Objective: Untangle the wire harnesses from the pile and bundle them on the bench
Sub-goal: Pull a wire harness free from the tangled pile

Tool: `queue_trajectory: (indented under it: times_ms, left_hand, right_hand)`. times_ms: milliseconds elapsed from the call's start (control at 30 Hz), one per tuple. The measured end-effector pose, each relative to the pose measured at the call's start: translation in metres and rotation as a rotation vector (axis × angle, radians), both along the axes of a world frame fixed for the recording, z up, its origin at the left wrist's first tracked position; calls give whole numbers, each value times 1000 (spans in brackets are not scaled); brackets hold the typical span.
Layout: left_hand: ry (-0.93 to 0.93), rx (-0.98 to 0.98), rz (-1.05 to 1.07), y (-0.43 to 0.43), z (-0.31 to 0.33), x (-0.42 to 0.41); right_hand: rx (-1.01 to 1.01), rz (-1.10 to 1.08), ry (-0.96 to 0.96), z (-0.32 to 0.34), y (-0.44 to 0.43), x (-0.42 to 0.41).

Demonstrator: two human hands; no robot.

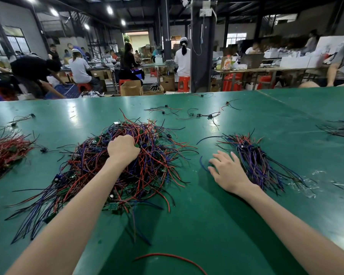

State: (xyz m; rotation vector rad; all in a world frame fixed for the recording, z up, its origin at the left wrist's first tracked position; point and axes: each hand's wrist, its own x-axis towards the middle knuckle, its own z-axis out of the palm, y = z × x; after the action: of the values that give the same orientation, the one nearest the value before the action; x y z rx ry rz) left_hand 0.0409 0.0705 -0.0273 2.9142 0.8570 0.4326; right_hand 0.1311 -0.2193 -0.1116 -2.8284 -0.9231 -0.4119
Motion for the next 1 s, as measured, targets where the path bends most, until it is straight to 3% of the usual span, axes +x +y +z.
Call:
queue_trajectory:
  times_ms: [100, 200, 433, 533, 600, 667, 767, 833, 900, 1000]
  left_hand:
    - [13, 75, 20, -6, 5, 5]
    - [-55, 6, 12, -8, 9, 5]
    - [-708, -141, -192, -19, 53, -2]
    - [-806, -77, -389, -45, 64, -10]
    - [-799, -89, -515, -67, 59, -16]
    - [-784, -105, -600, -89, 45, -22]
    - [-717, -59, -670, -119, 15, -30]
    - [-652, -12, -713, -134, -5, -34]
    - [-591, 36, -747, -143, -21, -38]
    - [-542, 52, -782, -145, -37, -39]
  right_hand:
    - [26, 6, 3, 1, -2, -2]
    - [31, 1, 2, 3, -5, -5]
    - [115, 4, -32, 7, -4, -8]
    - [240, 63, -134, 12, -1, -13]
    - [432, 115, -109, 21, 4, -21]
    - [705, 146, 132, 33, 9, -33]
    - [1154, 259, 799, 51, 14, -48]
    - [1373, 279, 1096, 58, 16, -52]
    - [1472, 235, 1173, 59, 17, -53]
    - [1461, 153, 1170, 53, 17, -53]
